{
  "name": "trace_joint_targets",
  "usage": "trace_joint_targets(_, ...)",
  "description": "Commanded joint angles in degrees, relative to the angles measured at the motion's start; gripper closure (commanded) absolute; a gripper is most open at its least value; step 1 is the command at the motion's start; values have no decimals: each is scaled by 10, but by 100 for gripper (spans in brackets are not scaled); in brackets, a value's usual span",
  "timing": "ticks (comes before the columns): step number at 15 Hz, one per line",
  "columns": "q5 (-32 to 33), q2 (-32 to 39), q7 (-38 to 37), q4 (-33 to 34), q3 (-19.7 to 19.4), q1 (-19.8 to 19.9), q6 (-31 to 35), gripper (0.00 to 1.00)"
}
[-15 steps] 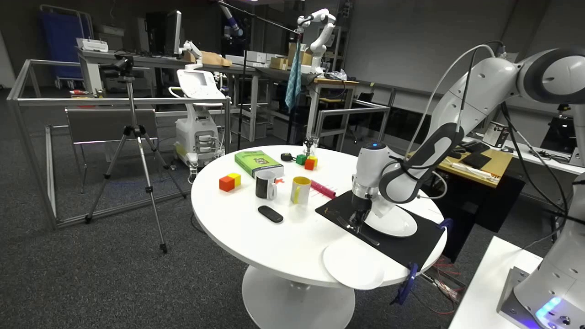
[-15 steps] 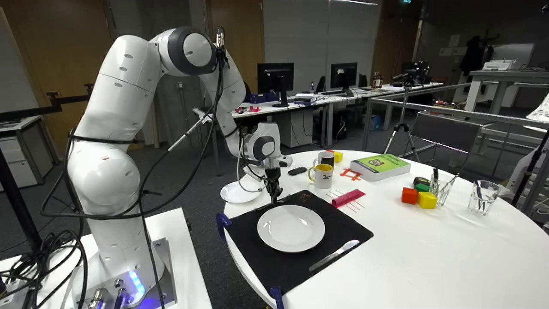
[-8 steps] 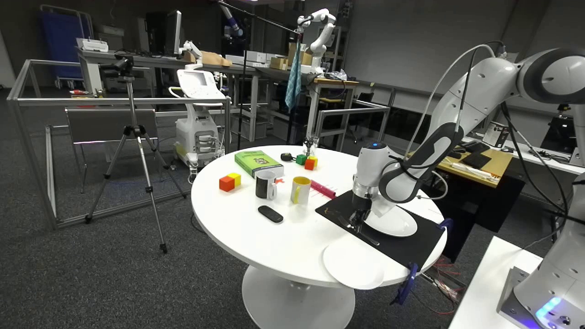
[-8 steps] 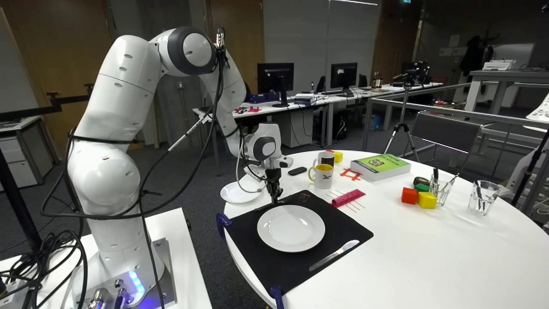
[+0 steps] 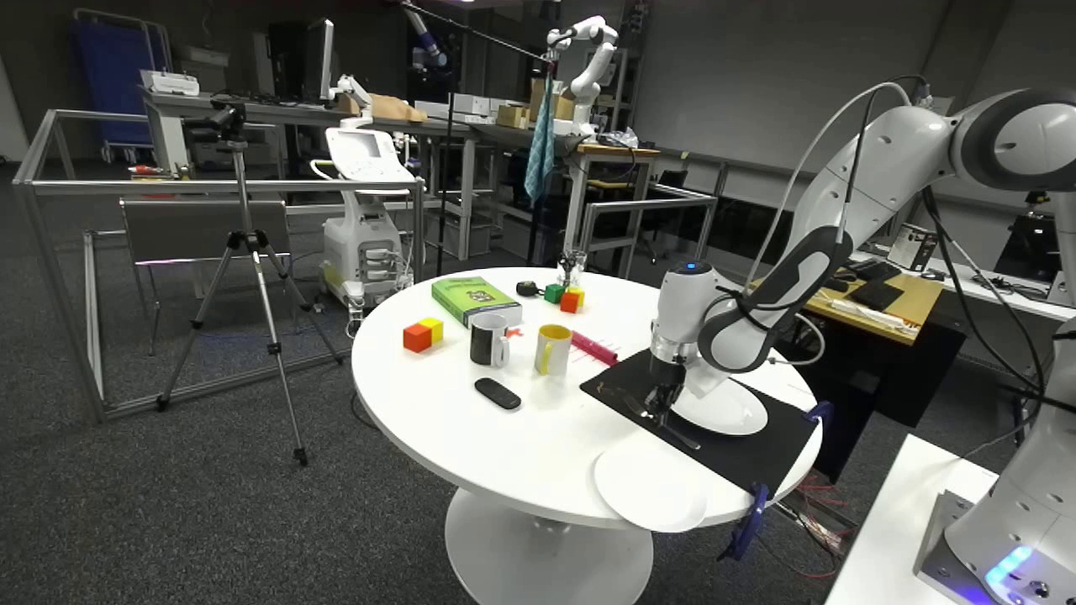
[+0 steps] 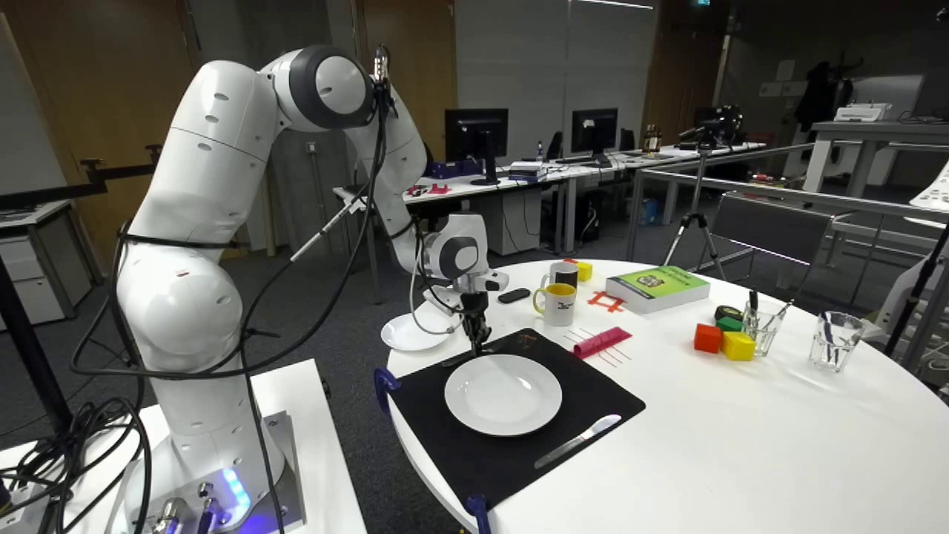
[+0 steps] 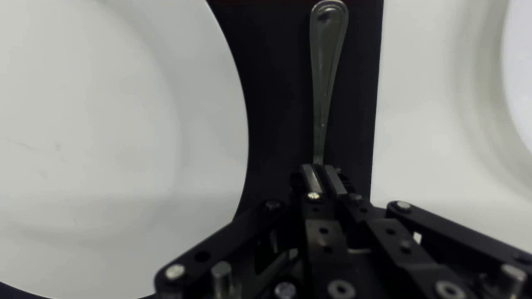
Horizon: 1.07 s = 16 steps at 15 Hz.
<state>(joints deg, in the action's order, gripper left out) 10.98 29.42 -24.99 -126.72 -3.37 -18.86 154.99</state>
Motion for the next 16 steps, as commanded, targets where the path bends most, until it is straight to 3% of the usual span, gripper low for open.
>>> trace_joint_targets(1, 18, -12, 4, -20, -15, -10, 9, 68)
trace_joint_targets(10, 17, -13, 14, -18, -7, -6, 10, 1)
trace_joint_targets(16, 25, -25, 22, -18, -7, -14, 9, 0)
